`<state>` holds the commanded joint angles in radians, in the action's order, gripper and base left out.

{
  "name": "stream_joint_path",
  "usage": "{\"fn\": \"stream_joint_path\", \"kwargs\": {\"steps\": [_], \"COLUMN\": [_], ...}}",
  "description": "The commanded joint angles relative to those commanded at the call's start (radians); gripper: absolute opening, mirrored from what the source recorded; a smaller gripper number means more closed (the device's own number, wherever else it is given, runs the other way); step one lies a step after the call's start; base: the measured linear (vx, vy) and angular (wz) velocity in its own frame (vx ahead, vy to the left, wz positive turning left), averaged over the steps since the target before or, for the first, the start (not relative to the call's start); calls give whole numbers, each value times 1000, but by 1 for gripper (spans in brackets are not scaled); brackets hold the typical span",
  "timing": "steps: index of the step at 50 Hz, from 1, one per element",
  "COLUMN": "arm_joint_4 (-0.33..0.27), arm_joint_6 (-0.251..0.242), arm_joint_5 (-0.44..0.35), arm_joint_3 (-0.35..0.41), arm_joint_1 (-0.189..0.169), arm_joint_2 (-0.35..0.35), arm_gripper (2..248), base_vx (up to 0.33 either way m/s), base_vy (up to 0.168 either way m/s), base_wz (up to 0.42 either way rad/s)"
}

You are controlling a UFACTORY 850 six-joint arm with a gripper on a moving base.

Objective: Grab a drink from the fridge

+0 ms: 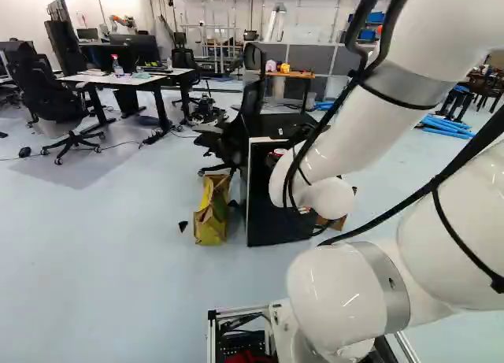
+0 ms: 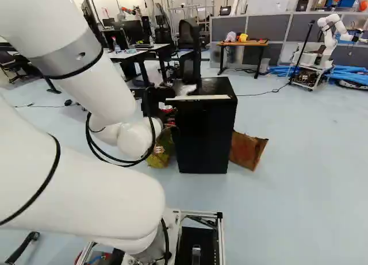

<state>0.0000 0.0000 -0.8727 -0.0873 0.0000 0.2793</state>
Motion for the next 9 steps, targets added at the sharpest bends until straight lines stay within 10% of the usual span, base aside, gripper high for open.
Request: {"fn": "stream_joint_path", "kwargs": {"steps": [9], "arm_joint_4": [0], "arm_joint_6": [0], "arm_joint_5": [0], "arm_joint_3": [0], "arm_joint_1": [0], "arm_joint_2": [0], "arm_gripper": [100], "base_vx": [0], "base_vy": [0], "base_wz": [0]}}
